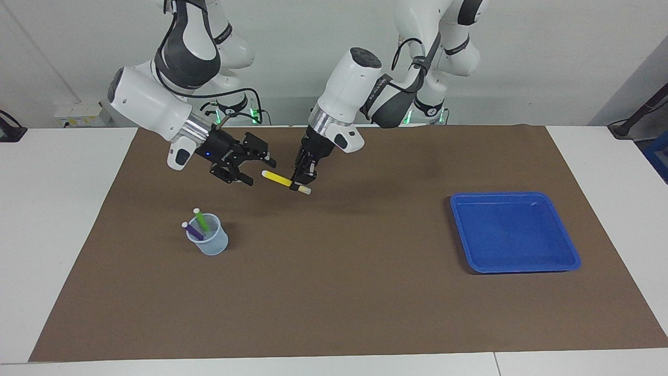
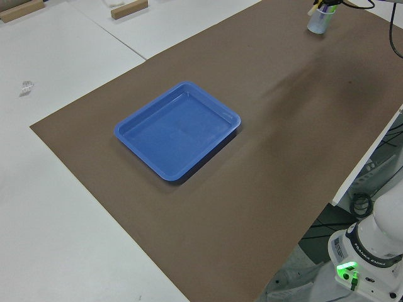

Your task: Transfer and insert pens with both arms

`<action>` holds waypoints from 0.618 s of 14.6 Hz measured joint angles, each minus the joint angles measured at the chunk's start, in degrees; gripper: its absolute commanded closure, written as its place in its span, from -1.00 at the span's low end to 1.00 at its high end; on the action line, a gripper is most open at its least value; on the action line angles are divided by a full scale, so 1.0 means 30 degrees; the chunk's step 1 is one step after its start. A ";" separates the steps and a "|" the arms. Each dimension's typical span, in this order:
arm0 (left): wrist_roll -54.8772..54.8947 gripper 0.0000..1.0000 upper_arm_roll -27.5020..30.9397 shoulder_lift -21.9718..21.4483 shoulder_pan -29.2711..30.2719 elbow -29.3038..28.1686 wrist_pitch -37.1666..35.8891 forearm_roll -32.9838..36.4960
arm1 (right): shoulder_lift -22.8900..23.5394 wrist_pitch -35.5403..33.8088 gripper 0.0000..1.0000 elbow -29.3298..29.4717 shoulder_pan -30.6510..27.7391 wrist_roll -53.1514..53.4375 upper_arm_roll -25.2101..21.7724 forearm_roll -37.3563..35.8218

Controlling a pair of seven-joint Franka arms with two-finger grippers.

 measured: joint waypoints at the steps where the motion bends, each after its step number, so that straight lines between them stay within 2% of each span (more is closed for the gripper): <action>1: 0.0000 1.00 -0.0011 0.0013 -0.0027 -0.0037 0.0243 -0.0013 | 0.0015 0.0024 -0.30 -0.0001 0.0000 -0.0005 0.0000 0.0001; 7: 0.0000 1.00 -0.0046 0.0038 -0.0437 -0.0383 0.1023 -0.0027 | 0.0031 0.0096 -0.27 0.0092 0.0000 -0.0004 0.0000 0.0461; 9: 0.0000 1.00 -0.0047 0.0039 -0.0567 -0.0470 0.1150 -0.0029 | 0.0073 0.0104 -0.10 0.0269 -0.0001 0.0002 -0.0001 0.0638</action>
